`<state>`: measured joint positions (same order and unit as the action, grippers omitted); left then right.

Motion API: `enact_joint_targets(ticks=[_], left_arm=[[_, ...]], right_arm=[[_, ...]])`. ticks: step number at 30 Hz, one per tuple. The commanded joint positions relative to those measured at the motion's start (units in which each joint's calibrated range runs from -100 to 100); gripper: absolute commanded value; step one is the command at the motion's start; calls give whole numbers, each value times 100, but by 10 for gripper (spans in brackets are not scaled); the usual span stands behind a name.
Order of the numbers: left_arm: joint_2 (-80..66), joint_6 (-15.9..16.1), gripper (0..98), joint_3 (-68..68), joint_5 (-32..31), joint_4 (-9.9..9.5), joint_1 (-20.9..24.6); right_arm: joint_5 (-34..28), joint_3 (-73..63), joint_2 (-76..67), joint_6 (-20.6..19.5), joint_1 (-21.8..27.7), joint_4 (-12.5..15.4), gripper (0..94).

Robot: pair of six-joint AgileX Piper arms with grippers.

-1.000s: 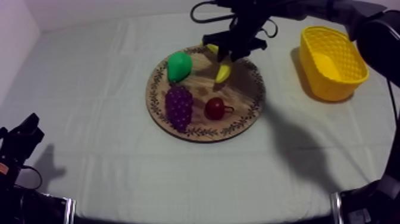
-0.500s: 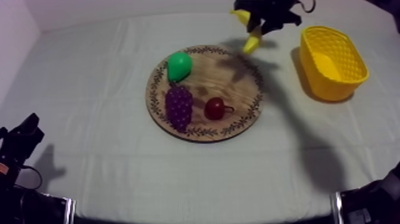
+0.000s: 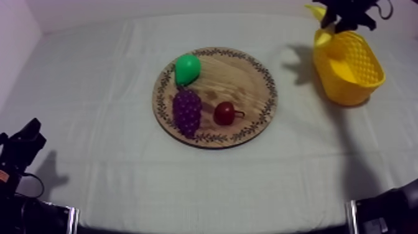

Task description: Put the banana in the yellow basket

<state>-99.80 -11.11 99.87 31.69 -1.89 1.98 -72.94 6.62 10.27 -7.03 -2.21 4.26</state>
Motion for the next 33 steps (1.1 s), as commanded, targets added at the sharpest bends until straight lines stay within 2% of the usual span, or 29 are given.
enact_joint_targets(ticks=[1,8,21,25,33], left_arm=[[-3,0,1,2,0,1,1],[-3,0,1,2,0,1,1],[-3,0,1,2,0,1,1],[-3,0,1,2,0,1,1],[-3,0,1,2,0,1,1]], right_arm=[[21,118,1,52,288,-25,172],[284,504,38,184,696,-120,176],[531,1027,150,346,854,-44,185],[579,1093,199,471,1019,48,215],[773,1163,231,482,1093,-27,333]])
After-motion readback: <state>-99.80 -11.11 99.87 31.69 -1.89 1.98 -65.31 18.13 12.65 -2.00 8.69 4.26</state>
